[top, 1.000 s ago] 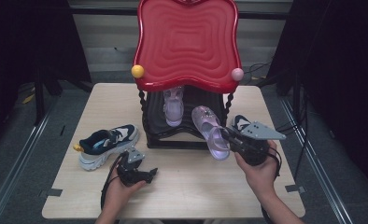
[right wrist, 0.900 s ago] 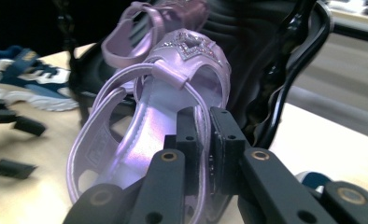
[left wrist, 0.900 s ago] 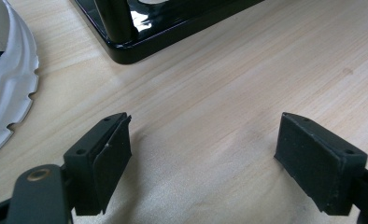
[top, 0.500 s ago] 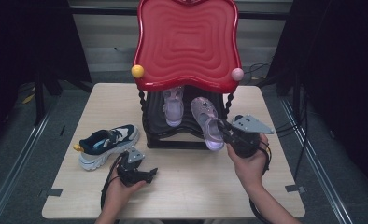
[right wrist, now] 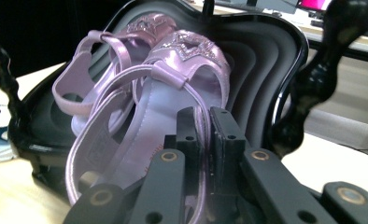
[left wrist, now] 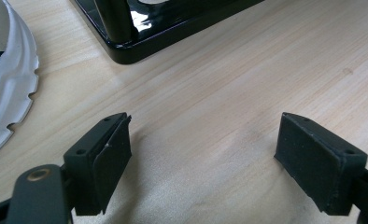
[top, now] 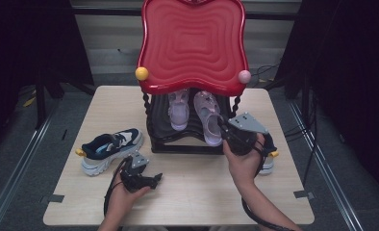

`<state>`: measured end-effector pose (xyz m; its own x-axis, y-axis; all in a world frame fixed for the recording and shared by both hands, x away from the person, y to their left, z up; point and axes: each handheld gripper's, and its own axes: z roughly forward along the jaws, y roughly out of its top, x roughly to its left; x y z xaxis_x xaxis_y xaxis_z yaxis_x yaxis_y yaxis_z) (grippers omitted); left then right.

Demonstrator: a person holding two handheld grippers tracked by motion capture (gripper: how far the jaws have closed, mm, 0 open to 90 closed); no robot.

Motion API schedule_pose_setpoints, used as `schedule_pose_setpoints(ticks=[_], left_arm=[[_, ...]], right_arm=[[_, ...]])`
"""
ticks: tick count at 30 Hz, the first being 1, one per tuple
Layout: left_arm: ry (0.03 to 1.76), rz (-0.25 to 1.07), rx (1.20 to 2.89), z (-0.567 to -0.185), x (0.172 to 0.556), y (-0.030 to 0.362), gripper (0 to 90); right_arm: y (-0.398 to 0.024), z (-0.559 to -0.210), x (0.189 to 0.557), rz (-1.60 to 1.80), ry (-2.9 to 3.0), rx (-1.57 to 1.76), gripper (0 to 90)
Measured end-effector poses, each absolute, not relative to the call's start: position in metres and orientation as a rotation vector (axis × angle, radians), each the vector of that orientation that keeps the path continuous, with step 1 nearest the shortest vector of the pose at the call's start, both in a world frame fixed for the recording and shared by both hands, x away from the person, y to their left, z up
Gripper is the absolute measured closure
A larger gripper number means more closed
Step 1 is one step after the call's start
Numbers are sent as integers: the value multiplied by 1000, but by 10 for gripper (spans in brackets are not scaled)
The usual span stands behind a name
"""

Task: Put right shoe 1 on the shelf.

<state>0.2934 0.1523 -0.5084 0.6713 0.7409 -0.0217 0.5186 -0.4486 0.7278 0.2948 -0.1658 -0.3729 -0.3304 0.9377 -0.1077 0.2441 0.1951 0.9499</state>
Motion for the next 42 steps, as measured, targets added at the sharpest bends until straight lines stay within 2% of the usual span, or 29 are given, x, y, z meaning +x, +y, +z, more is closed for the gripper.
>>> schedule_pose_setpoints(ticks=[22,42], left_arm=[[962,389,2156,-508,294,153,176],[967,389,2152,-508,293,152,176]], right_arm=[[-137,-373,317,1096,1593,1153,824],[-127,-389,335,1090,1521,1196,821]])
